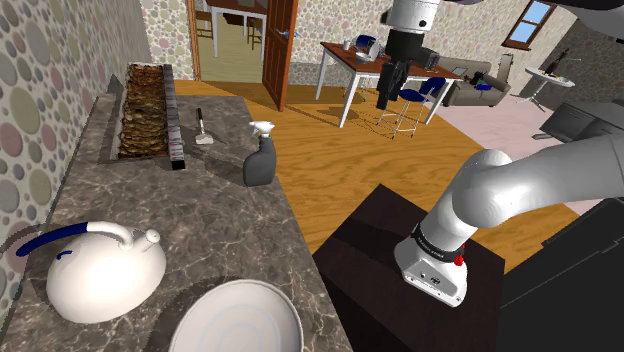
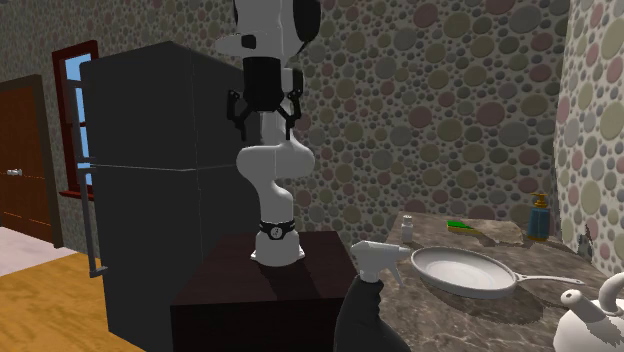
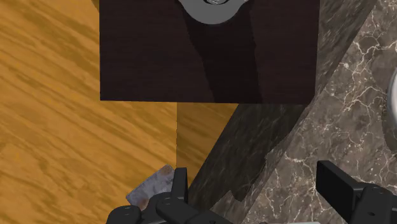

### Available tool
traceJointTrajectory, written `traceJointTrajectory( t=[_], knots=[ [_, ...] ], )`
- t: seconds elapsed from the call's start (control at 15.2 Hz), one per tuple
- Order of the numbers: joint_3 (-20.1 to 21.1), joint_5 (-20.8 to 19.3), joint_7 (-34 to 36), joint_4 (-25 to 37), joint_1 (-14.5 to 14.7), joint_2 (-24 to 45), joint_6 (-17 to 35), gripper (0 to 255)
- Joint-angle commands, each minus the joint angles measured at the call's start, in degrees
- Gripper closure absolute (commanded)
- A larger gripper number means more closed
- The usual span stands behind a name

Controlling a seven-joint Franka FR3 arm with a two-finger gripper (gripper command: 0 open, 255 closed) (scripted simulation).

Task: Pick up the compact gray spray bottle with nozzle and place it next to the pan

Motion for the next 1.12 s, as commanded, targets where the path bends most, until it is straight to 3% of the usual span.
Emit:
traceJointTrajectory(
  t=[0.0,0.53,1.06],
  knots=[
    [0.00,0.00,0.00,0.00,0.00,0.00,0.00,0],
    [2.27,-3.52,-7.64,9.68,4.04,20.88,6.32,0],
    [5.76,-8.27,-13.48,22.07,7.33,40.41,8.72,0]
  ],
)
